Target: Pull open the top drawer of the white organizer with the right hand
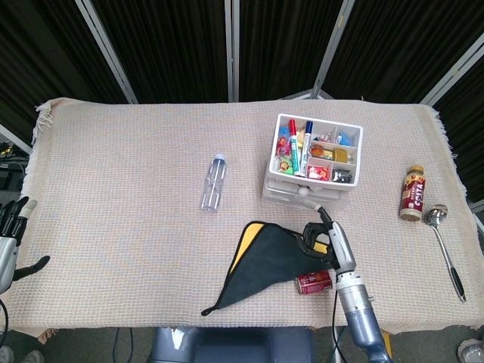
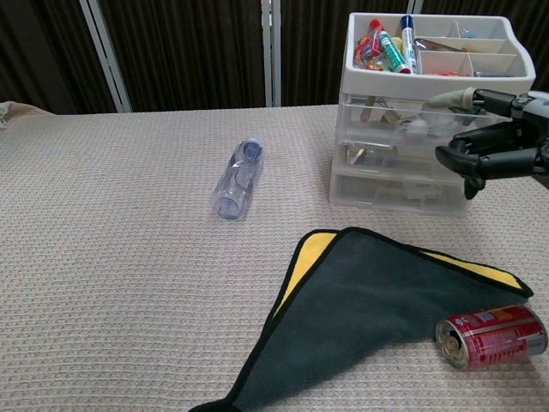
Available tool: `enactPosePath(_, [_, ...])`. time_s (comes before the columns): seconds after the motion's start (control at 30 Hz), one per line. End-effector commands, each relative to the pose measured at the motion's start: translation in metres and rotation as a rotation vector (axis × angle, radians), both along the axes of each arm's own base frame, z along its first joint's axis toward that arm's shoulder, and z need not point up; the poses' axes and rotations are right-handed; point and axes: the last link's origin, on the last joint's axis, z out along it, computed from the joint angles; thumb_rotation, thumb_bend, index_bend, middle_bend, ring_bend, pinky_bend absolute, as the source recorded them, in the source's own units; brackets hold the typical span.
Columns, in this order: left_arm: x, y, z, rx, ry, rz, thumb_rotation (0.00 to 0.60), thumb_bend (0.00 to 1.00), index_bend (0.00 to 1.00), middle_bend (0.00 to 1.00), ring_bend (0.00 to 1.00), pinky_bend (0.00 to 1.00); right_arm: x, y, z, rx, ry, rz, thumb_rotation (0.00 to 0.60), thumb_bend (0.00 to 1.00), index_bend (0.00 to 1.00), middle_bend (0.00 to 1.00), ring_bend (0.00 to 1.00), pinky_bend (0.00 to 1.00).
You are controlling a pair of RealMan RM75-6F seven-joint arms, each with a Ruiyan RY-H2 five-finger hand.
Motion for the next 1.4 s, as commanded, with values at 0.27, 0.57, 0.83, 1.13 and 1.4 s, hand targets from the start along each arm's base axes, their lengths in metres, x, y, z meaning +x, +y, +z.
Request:
enactPosePath(0.27, [0.001, -0.001, 0.002, 0.010, 0.001, -0.003, 0.600, 0.10, 0.00, 0.00, 0.00, 0.00, -0.008, -0.026, 0.039, -0.077, 0.317, -0.040, 0.600, 0.33, 0.25, 0.71, 0.73, 0.61])
enactPosePath(0.57, [0.002, -0.002, 0.002, 0.013, 0.003, -0.005, 0.600, 0.10, 0.00, 0.00, 0.00, 0.00, -0.008, -0.029, 0.045, -0.051, 0.394, -0.062, 0.600, 0.32, 0.27, 0.71, 0.74, 0.61])
enactPosePath(0.83, [0.002, -0.002, 0.003, 0.014, 0.003, -0.004, 0.600, 0.10, 0.00, 0.00, 0.00, 0.00, -0.010, -0.031, 0.038, -0.020, 0.428, -0.069, 0.600, 0.32, 0.29, 0.71, 0.74, 0.61])
enactPosePath(1.13, [0.001, -0.002, 0.003, 0.013, 0.004, -0.002, 0.600, 0.10, 0.00, 0.00, 0.00, 0.00, -0.012, -0.035, 0.031, -0.002, 0.471, -0.079, 0.600, 0.33, 0.34, 0.72, 0.73, 0.61])
enactPosePath(1.4, [0.002, -0.002, 0.003, 0.010, 0.007, -0.003, 0.600, 0.10, 0.00, 0.00, 0.00, 0.00, -0.012, -0.031, 0.028, 0.009, 0.473, -0.073, 0.600, 0.33, 0.38, 0.72, 0.74, 0.61])
